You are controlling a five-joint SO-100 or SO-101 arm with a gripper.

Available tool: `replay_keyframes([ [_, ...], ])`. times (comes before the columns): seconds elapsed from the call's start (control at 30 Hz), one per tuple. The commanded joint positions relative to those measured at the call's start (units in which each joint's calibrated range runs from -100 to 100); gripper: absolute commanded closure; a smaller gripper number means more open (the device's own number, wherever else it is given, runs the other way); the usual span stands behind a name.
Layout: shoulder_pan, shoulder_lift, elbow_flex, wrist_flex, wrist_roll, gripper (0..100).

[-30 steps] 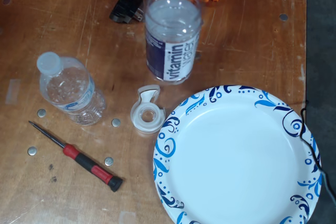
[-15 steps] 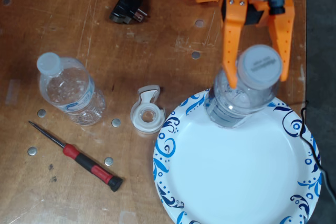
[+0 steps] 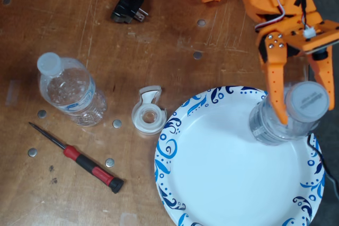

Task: Move the bottles to the plate

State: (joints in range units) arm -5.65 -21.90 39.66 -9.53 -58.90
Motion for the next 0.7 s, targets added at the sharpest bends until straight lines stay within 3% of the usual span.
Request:
replay_keyframes([
  [0.0, -0.9, 1.3, -2.8, -5.3, -0.2, 96],
  [0.37, -0.1, 2.3, -0.4, -6.7, 2.2, 96],
  [0.67, 1.1, 2.3, 7.6, -16.0, 4.4, 97],
])
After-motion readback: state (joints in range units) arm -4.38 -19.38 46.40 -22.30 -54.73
